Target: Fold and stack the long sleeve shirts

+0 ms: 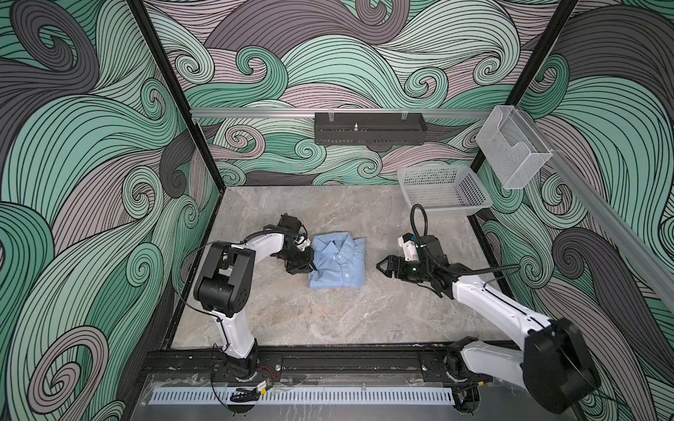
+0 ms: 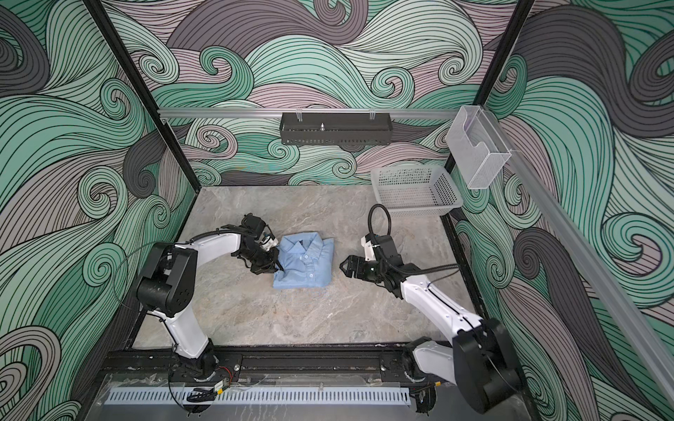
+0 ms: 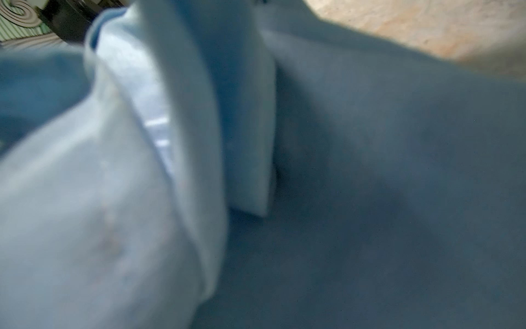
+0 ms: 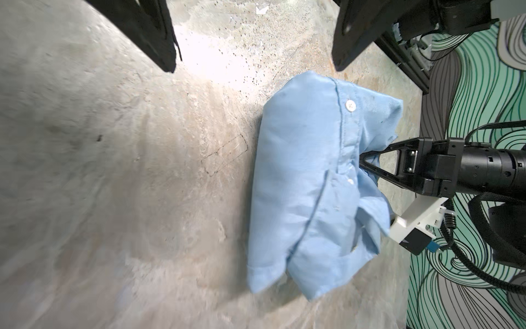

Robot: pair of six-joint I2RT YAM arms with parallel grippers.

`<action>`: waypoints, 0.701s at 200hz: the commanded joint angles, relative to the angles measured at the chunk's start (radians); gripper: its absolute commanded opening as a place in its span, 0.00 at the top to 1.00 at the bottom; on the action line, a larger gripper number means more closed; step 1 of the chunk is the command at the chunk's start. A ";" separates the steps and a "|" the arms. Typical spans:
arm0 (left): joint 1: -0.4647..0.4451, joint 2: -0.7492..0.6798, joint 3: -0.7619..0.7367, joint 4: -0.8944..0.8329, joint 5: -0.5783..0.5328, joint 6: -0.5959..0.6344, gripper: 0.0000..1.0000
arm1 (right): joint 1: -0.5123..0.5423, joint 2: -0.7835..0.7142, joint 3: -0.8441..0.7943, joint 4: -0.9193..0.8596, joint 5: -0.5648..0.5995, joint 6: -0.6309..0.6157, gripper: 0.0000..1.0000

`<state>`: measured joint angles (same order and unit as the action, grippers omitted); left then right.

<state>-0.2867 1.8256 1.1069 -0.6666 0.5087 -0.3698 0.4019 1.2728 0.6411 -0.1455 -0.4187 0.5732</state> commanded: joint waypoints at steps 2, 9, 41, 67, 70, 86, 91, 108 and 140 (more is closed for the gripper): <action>0.003 0.041 0.016 -0.087 -0.128 0.027 1.00 | 0.012 0.110 -0.028 0.297 -0.176 0.129 0.11; 0.003 0.051 0.020 -0.095 -0.146 0.028 1.00 | 0.013 0.154 -0.028 0.365 -0.205 0.150 0.08; 0.001 0.083 0.035 -0.111 -0.192 0.025 1.00 | 0.040 0.344 0.004 0.583 -0.277 0.206 0.03; 0.000 0.105 0.058 -0.125 -0.208 0.025 1.00 | 0.094 0.485 0.055 0.705 -0.331 0.243 0.01; 0.001 0.108 0.060 -0.125 -0.208 0.025 1.00 | 0.101 0.495 0.059 0.724 -0.333 0.251 0.01; 0.000 0.114 0.063 -0.122 -0.202 0.025 1.00 | 0.136 0.538 0.080 0.809 -0.357 0.290 0.01; 0.001 0.115 0.065 -0.123 -0.200 0.025 1.00 | 0.149 0.541 0.088 0.827 -0.361 0.300 0.01; 0.000 0.115 0.067 -0.124 -0.200 0.027 1.00 | 0.190 0.518 0.119 0.835 -0.367 0.315 0.02; 0.001 0.112 0.070 -0.127 -0.193 0.029 1.00 | 0.258 0.383 0.208 0.591 -0.325 0.267 0.07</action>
<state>-0.2890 1.8965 1.1706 -0.7658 0.3950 -0.3508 0.6182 1.7775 0.7727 0.5442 -0.7410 0.8639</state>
